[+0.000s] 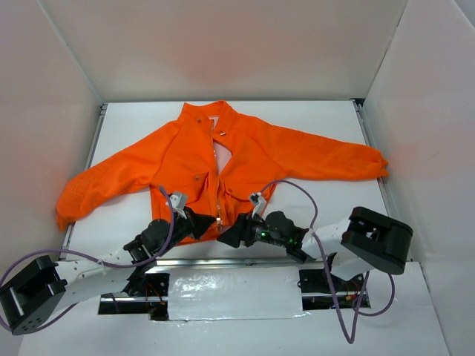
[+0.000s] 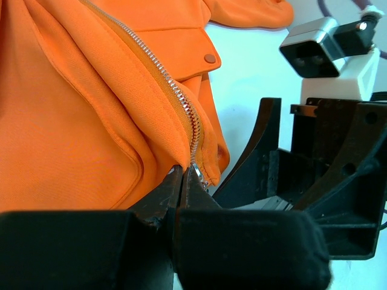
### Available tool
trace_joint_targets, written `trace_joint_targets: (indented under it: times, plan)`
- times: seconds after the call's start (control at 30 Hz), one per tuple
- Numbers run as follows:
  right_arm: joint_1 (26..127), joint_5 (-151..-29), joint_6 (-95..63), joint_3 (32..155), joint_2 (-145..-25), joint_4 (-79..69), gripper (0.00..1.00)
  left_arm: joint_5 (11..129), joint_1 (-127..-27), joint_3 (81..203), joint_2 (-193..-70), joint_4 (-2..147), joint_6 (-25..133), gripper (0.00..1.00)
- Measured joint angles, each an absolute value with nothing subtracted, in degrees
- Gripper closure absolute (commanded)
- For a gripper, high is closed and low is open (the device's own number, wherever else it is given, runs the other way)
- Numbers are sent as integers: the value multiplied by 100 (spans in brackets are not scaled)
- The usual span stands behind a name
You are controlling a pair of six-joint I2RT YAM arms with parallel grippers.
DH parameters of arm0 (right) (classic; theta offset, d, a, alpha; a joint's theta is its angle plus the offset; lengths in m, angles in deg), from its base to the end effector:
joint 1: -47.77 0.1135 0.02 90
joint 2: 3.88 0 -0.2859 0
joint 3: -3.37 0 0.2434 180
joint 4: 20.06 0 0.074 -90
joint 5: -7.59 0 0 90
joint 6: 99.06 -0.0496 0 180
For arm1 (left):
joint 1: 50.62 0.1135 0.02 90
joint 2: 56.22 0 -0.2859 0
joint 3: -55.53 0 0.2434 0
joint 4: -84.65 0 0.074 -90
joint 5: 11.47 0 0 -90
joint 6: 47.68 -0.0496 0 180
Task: Zip up the jacket
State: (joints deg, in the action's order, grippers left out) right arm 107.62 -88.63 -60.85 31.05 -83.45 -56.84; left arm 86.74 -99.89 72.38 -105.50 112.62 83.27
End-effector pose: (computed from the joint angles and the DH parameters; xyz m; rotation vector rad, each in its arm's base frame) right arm 0.1146 0.2081 0.1710 -0.2346 2.0874 1.3937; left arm 0.1108 -0.1179 0.1901 0.0111 1.7629 -1.0637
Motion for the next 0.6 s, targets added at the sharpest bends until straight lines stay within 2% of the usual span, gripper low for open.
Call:
trace_joint_targets:
  times: [0.27, 0.6]
  plan:
    - [10764, -9141, -6498, 3107, -9298, -7012, 29, 8663, -9989, 7238, -10550, 11268, 8327, 100]
    - [10764, -9034, -6715, 3127, -9515, -7533, 36, 8650, -9989, 7238, -10552, 11282, 8327, 100]
